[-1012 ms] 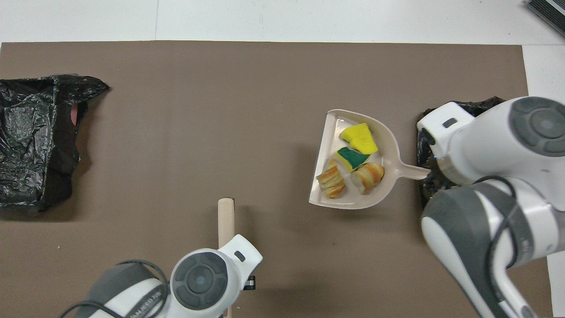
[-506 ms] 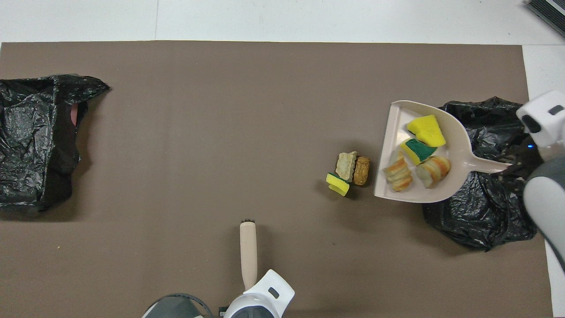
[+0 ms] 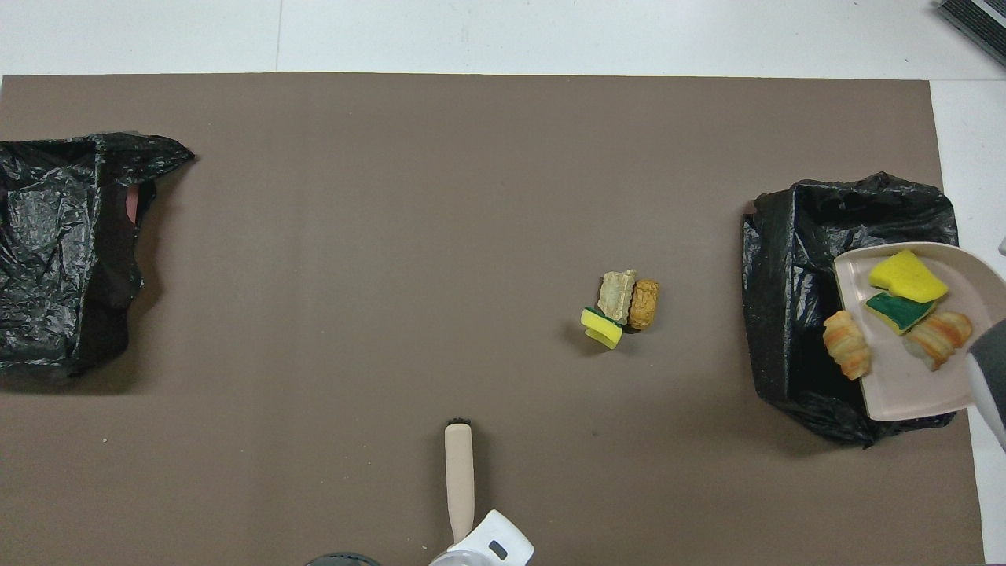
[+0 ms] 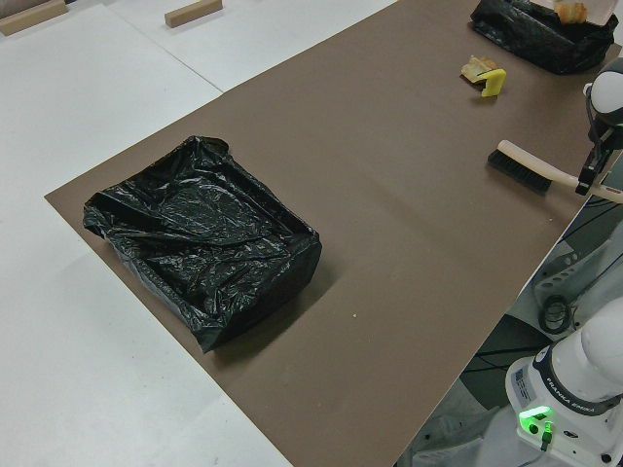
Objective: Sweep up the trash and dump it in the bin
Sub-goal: 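Tip the dustpan over the black bag nearest the right gripper, then bring the empty dustpan back toward the table center with the right gripper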
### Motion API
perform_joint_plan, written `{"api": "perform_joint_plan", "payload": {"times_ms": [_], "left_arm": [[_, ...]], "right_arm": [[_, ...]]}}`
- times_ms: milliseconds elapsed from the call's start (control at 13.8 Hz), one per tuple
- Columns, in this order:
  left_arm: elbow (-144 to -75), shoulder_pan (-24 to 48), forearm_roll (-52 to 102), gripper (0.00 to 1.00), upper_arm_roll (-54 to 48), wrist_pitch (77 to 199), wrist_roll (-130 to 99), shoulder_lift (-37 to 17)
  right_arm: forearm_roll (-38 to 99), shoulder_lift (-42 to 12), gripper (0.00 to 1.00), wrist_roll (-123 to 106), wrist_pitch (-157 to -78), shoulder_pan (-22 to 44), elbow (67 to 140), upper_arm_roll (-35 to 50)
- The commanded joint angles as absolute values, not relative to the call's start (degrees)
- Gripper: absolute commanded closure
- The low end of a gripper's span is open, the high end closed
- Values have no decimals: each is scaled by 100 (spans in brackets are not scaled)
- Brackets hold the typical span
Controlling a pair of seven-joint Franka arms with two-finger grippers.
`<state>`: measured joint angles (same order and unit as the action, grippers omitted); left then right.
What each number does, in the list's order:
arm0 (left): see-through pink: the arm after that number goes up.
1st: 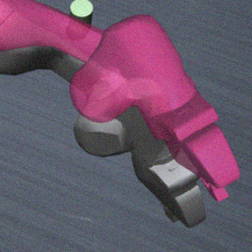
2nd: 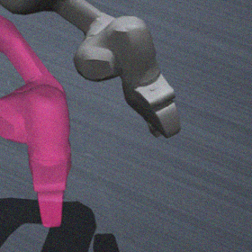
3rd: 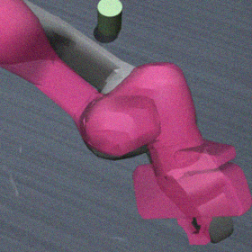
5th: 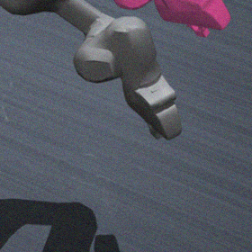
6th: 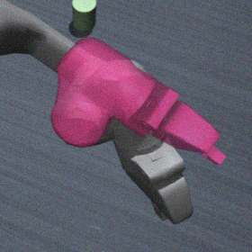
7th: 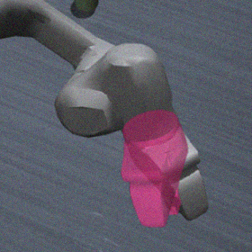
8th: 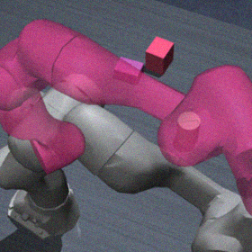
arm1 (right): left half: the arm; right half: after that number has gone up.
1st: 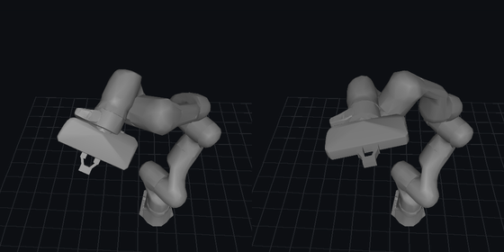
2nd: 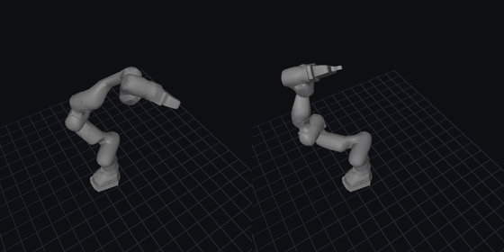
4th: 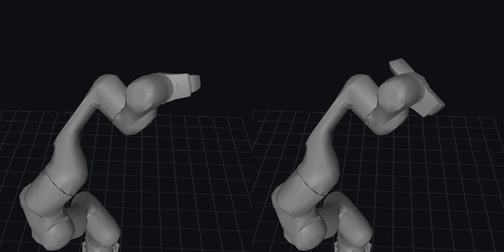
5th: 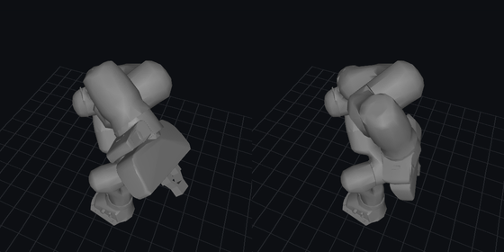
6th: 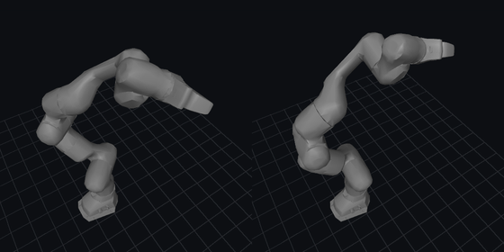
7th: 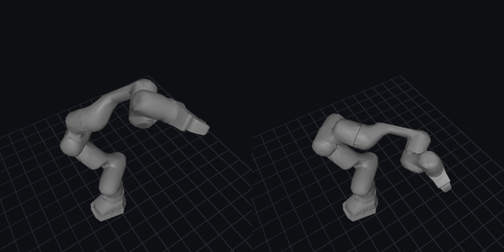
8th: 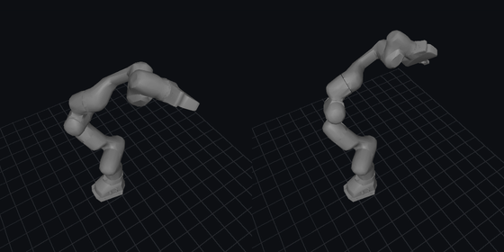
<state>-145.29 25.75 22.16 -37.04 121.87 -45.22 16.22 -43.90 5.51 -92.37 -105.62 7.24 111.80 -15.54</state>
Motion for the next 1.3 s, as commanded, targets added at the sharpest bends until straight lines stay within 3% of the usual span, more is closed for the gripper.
{"api": "perform_joint_plan", "payload": {"times_ms": [0, 145, 289, 578, 867, 1229], "left_arm": [[-14651, 2505, 2364, 72, -3735, 12314, -4368, 1670], [-14590, 2487, 2364, 0, -3727, 12244, -4325, 1635], [-14415, 2400, 2364, 0, -3700, 12217, -4080, 1530], [-13669, 1488, 1971, 0, -3622, 12112, -3482, 1468], [-12248, 1283, 1065, 0, -2341, 11209, -2578, 1127], [-10331, 1336, 36, 0, -978, 9899, -1260, 484]], "right_arm": [[-4947, 1098, 100, -9492, -10784, 712, 11829, -1302], [-5297, 1273, 100, -9492, -10836, 721, 12048, -1161], [-5589, 1318, 100, -9396, -10811, 712, 12094, -976], [-5967, 1424, 100, -9378, -10653, 712, 12182, -871], [-6240, 1704, 100, -9413, -10178, 712, 12120, -484], [-6582, 2004, 100, -9290, -10459, 712, 12507, -448]]}}
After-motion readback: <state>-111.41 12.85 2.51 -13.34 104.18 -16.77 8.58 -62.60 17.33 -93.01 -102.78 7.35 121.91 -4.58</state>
